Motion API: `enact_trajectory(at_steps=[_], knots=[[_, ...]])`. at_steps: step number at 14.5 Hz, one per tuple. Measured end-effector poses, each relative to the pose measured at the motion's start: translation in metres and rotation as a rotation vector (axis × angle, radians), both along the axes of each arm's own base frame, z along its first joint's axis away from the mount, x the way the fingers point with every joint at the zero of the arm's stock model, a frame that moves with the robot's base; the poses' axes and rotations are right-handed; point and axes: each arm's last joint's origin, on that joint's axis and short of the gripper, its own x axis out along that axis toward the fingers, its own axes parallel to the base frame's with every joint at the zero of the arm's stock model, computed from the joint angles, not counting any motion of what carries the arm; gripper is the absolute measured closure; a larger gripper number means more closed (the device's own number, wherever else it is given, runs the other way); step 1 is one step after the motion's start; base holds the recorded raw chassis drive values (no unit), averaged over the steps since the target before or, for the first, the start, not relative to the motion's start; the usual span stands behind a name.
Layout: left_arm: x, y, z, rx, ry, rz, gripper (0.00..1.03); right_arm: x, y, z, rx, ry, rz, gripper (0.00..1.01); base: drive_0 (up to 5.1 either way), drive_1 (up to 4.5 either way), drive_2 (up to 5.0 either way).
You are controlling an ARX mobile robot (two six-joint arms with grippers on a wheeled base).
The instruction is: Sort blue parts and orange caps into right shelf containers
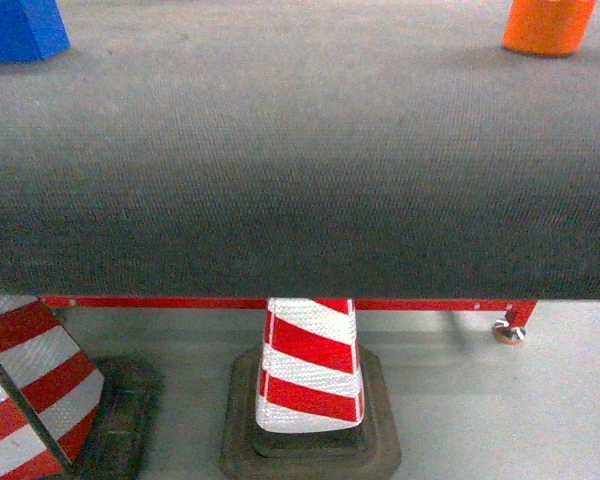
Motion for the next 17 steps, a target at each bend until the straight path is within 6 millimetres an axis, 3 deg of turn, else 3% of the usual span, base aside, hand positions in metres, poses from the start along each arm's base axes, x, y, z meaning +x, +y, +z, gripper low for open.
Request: enact_trajectory(at_steps=[17], knots=[[0.0, 0.0, 0.0, 0.002, 0.0, 0.0, 0.05, 0.0, 0.0, 0.0001, 0.002, -0.001, 0.0, 0.03, 0.0, 0.0, 0.0]])
